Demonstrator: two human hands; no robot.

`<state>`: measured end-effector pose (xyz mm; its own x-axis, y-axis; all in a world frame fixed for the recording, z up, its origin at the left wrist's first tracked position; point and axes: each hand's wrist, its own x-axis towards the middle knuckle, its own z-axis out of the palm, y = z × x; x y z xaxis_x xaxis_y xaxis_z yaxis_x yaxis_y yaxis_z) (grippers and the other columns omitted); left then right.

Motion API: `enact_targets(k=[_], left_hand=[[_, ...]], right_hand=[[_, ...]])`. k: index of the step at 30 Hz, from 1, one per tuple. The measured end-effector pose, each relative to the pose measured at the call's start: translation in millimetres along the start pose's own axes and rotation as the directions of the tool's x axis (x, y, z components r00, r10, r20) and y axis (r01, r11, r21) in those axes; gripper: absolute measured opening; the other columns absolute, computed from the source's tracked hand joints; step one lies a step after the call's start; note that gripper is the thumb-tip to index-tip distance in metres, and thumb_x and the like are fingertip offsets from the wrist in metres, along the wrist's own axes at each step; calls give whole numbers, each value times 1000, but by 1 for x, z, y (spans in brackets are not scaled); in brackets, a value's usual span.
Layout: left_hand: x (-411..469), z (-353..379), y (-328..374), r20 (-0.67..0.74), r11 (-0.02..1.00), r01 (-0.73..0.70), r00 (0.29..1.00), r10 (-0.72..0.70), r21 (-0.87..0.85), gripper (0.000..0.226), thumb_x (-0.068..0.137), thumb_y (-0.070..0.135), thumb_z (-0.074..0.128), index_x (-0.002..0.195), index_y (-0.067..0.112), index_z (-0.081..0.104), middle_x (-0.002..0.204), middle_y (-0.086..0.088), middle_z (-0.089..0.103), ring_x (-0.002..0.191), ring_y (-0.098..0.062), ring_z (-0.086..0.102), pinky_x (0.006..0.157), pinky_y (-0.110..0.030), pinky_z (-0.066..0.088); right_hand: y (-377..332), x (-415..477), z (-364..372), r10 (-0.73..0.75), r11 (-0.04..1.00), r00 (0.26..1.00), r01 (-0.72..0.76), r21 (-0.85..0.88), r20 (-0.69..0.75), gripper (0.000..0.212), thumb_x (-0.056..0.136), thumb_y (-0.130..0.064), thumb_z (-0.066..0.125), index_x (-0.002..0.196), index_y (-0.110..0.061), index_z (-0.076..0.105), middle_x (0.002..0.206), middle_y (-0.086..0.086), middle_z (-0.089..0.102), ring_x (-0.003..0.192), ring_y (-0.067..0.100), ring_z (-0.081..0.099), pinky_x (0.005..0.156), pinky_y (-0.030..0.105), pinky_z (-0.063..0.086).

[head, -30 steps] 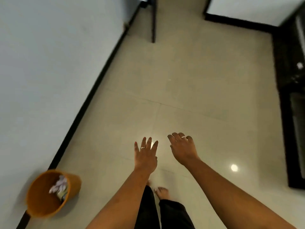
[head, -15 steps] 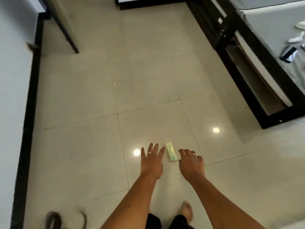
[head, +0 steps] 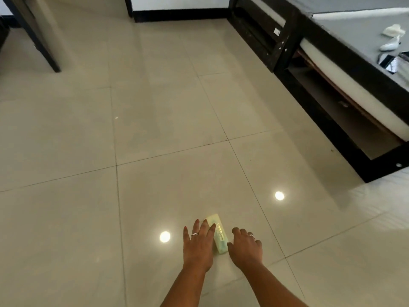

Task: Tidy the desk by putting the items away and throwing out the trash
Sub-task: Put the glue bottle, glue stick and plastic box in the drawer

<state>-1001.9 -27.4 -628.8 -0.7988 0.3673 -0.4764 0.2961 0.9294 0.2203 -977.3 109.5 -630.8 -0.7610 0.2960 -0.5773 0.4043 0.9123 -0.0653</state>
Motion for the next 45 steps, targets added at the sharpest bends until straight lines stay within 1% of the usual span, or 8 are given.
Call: enact_targets(k=[6, 11, 17, 22, 25, 30, 37, 45], left_hand=[[64, 88, -26, -25, 998, -58, 998, 58, 13, 63, 99, 15, 41, 151, 25, 7, 160, 0, -3, 147, -25, -11, 116, -52, -6], [111, 132, -35, -11, 987, -148, 989, 149, 66, 55, 102, 25, 31, 151, 30, 6, 160, 1, -3, 147, -24, -11, 113, -55, -6], [139, 146, -33, 63, 975, -176, 984, 168, 135, 59, 100, 26, 34, 151, 28, 4, 160, 4, -6, 147, -23, -9, 114, -58, -4], [161, 141, -32, 67, 958, -189, 982, 179, 215, 62, 98, 31, 43, 150, 25, 11, 160, 3, 4, 147, -23, -1, 114, -59, 3], [164, 128, -26, 116, 953, -170, 983, 145, 252, 56, 95, 28, 48, 145, 22, 24, 154, -1, 23, 145, -26, 13, 113, -57, 15], [144, 77, -1, 146, 949, -128, 985, 88, 287, 57, 89, 17, 59, 138, 19, 31, 142, -3, 41, 136, -26, 31, 107, -49, 30], [100, -67, 80, -72, 955, -223, 968, 241, 196, 55, 87, 15, 61, 133, 21, 32, 136, 2, 40, 131, -24, 34, 93, -39, 41], [-64, -263, 211, -35, 889, -458, 889, 457, -11, 60, 78, 26, 74, 128, 21, 40, 128, -2, 39, 113, -25, 47, 85, -38, 50]], right_hand=[[-13, 80, 102, 90, 991, 993, -97, 87, 77, 70, 87, -52, 51, 143, -19, 25, 140, -1, 41, 131, 22, 39, 98, 38, 41], [-21, 127, 149, 148, 962, 988, -152, 227, 32, 74, 92, -44, 48, 150, -14, 11, 145, 3, 34, 131, 24, 39, 98, 37, 43], [-20, 143, 160, 91, 994, 993, -86, 66, -79, 57, 100, -24, 36, 150, -15, 12, 142, 7, 37, 126, 28, 44, 99, 35, 44], [-16, 148, 163, 51, 999, 996, -50, 19, -67, 66, 95, -30, 52, 148, -15, 17, 138, 7, 41, 122, 28, 47, 95, 36, 46], [-8, 151, 152, -20, 999, 1000, 19, 31, 10, 66, 89, -32, 61, 143, -18, 25, 134, 5, 43, 121, 28, 46, 95, 38, 46], [3, 130, 94, -68, 997, 998, 67, 23, 19, 60, 81, -24, 69, 130, -21, 35, 126, 3, 46, 114, 28, 52, 86, 38, 48], [53, 57, -84, -62, 995, 979, 75, 59, -193, 58, 77, -16, 70, 126, -18, 39, 124, 4, 46, 112, 28, 51, 83, 38, 47], [139, -160, -276, 29, 960, 969, 42, 277, -247, 67, 67, -15, 77, 126, -21, 44, 121, 2, 47, 112, 25, 43, 90, 32, 42]])
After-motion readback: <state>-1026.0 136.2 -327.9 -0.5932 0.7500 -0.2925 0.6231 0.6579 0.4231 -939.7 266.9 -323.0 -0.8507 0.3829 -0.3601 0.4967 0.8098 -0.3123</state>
